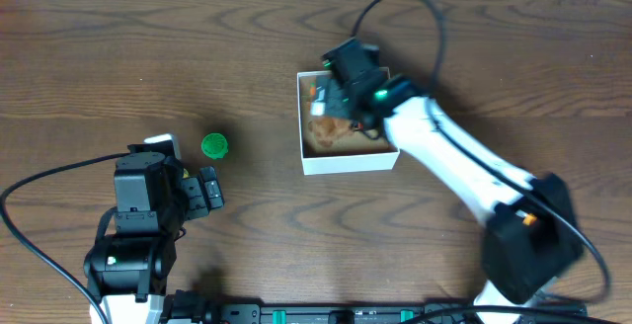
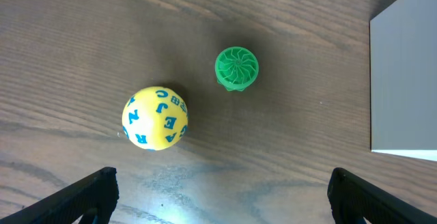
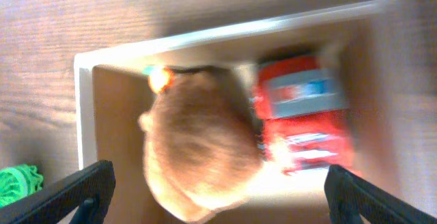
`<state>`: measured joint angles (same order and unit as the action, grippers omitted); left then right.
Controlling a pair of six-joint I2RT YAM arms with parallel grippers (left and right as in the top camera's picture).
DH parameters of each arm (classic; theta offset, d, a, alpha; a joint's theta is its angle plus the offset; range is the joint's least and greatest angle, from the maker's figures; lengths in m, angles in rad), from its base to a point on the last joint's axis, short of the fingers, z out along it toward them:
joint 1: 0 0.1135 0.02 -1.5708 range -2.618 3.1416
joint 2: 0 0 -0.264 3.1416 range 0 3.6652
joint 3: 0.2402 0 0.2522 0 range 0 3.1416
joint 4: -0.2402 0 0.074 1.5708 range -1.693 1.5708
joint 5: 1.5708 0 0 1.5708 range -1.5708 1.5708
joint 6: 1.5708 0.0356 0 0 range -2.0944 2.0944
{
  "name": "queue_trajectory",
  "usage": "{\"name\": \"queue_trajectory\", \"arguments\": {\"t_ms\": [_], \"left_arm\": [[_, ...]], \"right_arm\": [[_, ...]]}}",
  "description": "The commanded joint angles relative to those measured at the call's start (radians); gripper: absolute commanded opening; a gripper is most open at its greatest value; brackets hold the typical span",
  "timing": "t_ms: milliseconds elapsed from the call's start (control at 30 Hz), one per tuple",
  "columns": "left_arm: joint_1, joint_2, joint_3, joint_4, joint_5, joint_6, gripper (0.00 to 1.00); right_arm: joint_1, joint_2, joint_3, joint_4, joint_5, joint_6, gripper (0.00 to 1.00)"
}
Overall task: Pack container
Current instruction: 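Carry the bear with right gripper into the box and release, then move right gripper to the orange-blue duck toy and grasp it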
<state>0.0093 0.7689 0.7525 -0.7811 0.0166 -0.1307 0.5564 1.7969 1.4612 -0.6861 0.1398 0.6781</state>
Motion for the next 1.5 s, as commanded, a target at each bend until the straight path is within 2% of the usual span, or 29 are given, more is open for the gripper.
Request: {"name": "queue_trajectory", "arguments": {"t_ms": [0,233,333,433,600,833,967,1033,1167,1267,1400,1467], "left_arm": [[0.003,0.001,0.022,0.000,-0.002,-0.005,0.98],[0.003,0.001,0.022,0.000,-0.002,-0.005,0.98],[0.003,0.001,0.022,0.000,-0.002,-0.005,0.98],[0.003,0.001,0.022,0.000,-0.002,-0.005,0.98],[0.003,0.001,0.022,0.000,-0.002,-0.006,0.98],[0.003,0.001,0.022,0.000,-0.002,-0.006,0.98],[0.003,0.001,0.022,0.000,-0.002,-0.005,0.98],[0.003,0.001,0.022,0.000,-0.002,-0.006,0.98],[0.003,0.001,0.022,0.000,-0.002,-0.005,0.98],[0.003,0.001,0.022,0.000,-0.002,-0.005,0.98],[0.003,0.001,0.022,0.000,-0.002,-0.006,0.98],[0.003,0.001,0.022,0.000,-0.002,-0.006,0.98]], "right_arm": [[-0.122,-0.148,0.030,-0.075,0.066,-0.051,0.99],[-0.499,-0.319,0.030,-0.411,0.069,-0.068,0.99],[-0.659,-0.327,0.027,-0.528,0.046,-0.157,0.99],[-0.782,-0.321,-0.023,-0.569,-0.019,-0.264,0.99],[-0.880,-0.321,-0.215,-0.522,-0.048,-0.298,0.99],[-0.925,-0.321,-0.518,-0.242,-0.047,-0.315,0.99],[-0.938,-0.321,-0.611,-0.076,-0.038,-0.346,0.94],[-0.938,-0.321,-0.644,-0.011,-0.032,-0.366,0.86],[-0.938,-0.321,-0.685,0.047,-0.032,-0.360,0.47],[-0.938,-0.321,-0.689,0.047,-0.032,-0.357,0.24],[-0.937,-0.321,-0.689,0.043,-0.032,-0.357,0.01],[-0.936,-0.322,-0.689,0.043,-0.032,-0.357,0.01]]}}
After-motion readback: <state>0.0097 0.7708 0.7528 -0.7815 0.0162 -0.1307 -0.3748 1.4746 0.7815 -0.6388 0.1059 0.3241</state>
